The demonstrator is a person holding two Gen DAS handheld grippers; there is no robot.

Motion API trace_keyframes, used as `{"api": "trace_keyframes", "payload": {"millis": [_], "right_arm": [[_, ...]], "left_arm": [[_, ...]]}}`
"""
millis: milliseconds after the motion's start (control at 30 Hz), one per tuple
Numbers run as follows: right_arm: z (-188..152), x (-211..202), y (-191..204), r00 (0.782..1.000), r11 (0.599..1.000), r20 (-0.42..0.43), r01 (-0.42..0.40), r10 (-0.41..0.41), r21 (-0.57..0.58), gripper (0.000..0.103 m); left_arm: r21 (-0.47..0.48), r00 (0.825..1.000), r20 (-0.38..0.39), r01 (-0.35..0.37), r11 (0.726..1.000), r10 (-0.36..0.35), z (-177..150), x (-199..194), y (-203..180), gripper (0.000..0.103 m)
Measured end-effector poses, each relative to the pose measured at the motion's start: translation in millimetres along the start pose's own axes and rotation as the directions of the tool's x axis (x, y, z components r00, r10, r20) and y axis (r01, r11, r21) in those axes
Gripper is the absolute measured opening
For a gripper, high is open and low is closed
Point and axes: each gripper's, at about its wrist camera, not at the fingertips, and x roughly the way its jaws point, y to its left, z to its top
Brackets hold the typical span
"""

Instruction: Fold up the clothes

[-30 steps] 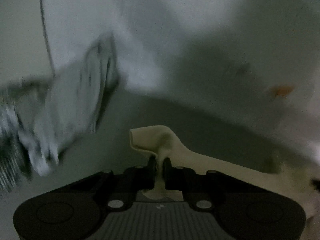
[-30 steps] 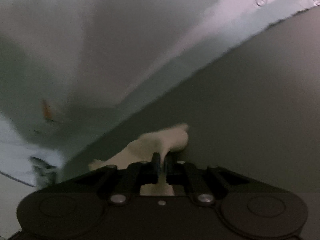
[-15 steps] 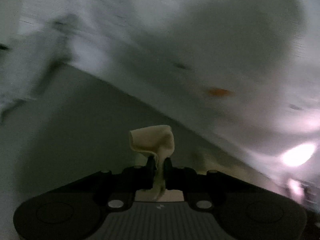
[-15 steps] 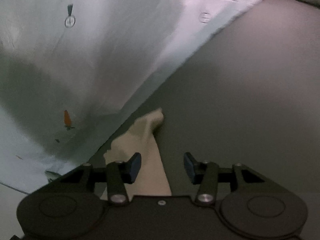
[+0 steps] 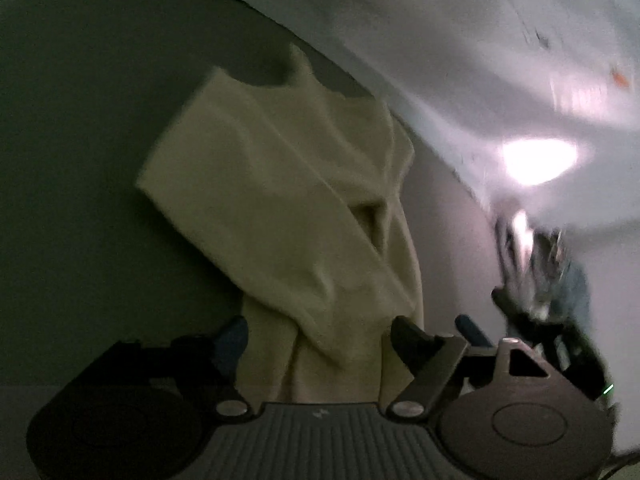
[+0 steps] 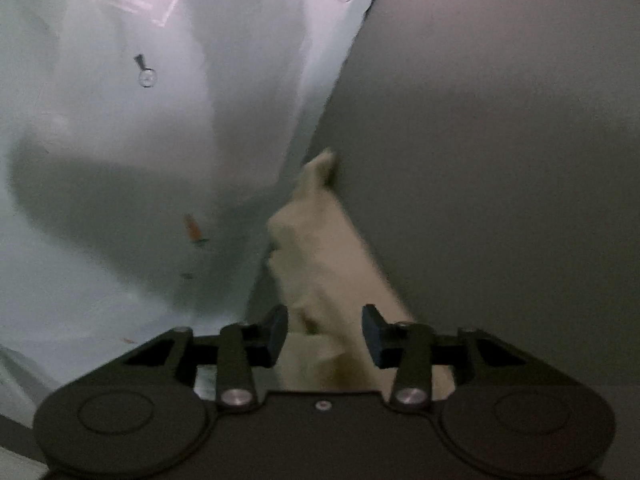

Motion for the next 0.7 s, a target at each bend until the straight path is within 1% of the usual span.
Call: {"api": "trace_keyframes", "payload": {"millis": [67, 100, 200, 267, 333, 400, 433, 467, 500, 533, 600, 667, 700], "right_arm": [[-1, 16, 1, 0.999, 0.999, -0.040, -0.034, 0.035, 0.012, 0.033], [-1, 24, 4, 0.998, 1.000, -0.062, -0.025, 0.024, -0.010, 0.031], [-2, 48, 15, 0.990, 0.990, -0.124, 0.047, -0.063, -0.131, 0.031], [-3, 64, 25, 0.977, 0.965, -0.160, 0.097, -0.139, -0.245, 0.031], [-7, 76, 42, 0.965, 0.914, -0.172, 0.118, -0.197, -0.388, 0.032], [-11, 86, 60, 0.956, 0.842, -0.160, 0.129, -0.246, -0.523, 0.035], [-14, 90, 68, 0.954, 0.806, -0.147, 0.133, -0.262, -0.576, 0.040], [-16, 94, 74, 0.951, 0.770, -0.137, 0.134, -0.276, -0.624, 0.041], [-18, 99, 78, 0.948, 0.744, -0.140, 0.127, -0.286, -0.656, 0.041], [-20, 104, 79, 0.942, 0.730, -0.157, 0.117, -0.296, -0.674, 0.041], [-25, 113, 77, 0.927, 0.705, -0.194, 0.098, -0.322, -0.703, 0.040], [-31, 119, 76, 0.911, 0.666, -0.184, 0.121, -0.369, -0.736, 0.024], [-35, 116, 76, 0.904, 0.653, -0.174, 0.140, -0.391, -0.744, 0.007]], "left_arm": [[-0.068, 1.000, 0.015, -0.014, 0.998, 0.015, 5, -5, 15, 0.080], [-0.091, 0.999, 0.018, -0.031, 0.995, 0.033, 9, -7, 22, 0.080], [-0.126, 0.996, 0.022, -0.083, 0.989, 0.087, 10, -10, 36, 0.081], [-0.148, 0.997, 0.029, -0.060, 0.987, 0.065, 8, -9, 41, 0.082], [-0.165, 0.998, 0.036, -0.045, 0.985, 0.051, 5, -8, 41, 0.085], [-0.167, 0.998, 0.039, -0.034, 0.985, 0.041, 1, -7, 39, 0.090], [-0.164, 0.999, 0.042, -0.027, 0.986, 0.034, -1, -6, 38, 0.094], [-0.163, 0.999, 0.045, -0.018, 0.986, 0.025, 0, -5, 38, 0.099], [-0.164, 0.999, 0.047, -0.008, 0.986, 0.016, 1, -5, 39, 0.101], [-0.166, 0.999, 0.049, -0.003, 0.986, 0.011, 2, -5, 40, 0.103], [-0.170, 0.999, 0.047, -0.011, 0.985, 0.019, 7, -3, 37, 0.103], [-0.176, 0.999, 0.047, -0.012, 0.984, 0.020, 9, -5, 38, 0.103], [-0.182, 0.999, 0.050, -0.009, 0.983, 0.018, 8, -6, 38, 0.103]]}}
